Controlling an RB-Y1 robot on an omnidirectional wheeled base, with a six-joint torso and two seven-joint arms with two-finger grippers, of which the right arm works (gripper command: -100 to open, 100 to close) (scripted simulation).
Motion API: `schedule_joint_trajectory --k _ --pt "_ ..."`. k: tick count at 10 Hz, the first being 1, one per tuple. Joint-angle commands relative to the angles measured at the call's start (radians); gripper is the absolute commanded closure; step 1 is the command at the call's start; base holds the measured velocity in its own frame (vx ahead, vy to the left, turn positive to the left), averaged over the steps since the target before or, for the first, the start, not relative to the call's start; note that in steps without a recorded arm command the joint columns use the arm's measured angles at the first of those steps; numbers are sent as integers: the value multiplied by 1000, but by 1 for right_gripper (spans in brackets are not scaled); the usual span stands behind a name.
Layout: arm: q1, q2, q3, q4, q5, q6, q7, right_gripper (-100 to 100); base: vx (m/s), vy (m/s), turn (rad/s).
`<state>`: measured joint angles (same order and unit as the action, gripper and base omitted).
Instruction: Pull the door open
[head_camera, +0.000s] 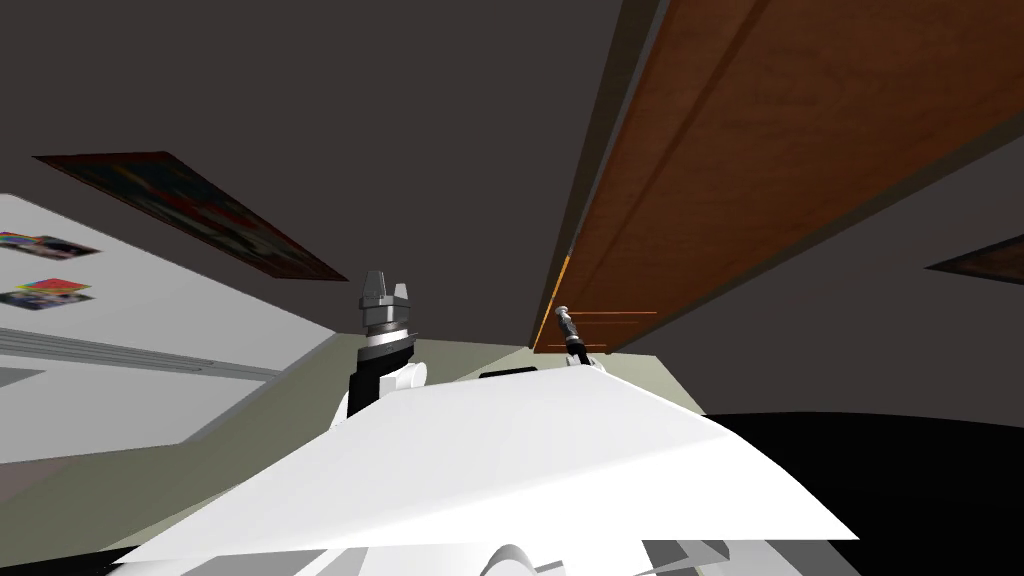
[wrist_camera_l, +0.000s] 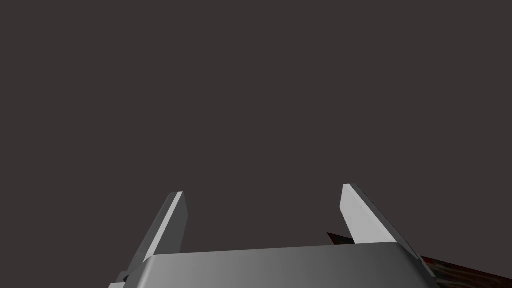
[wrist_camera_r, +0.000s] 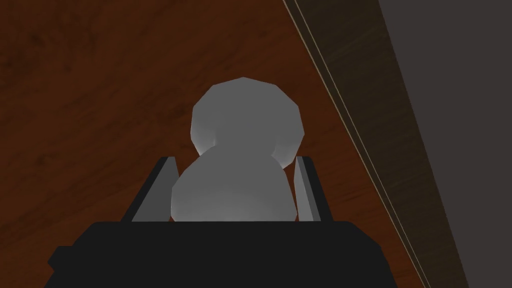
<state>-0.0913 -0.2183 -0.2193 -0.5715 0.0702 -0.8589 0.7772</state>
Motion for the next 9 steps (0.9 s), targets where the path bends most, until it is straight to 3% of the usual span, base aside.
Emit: schedule_joint_trajectory --k 1,9 --pt "6 -4 0 -10 -7 5 -38 100 -32 -8 29" --pt "10 -12 12 -10 -62 6 -238 100 -31 -8 51"
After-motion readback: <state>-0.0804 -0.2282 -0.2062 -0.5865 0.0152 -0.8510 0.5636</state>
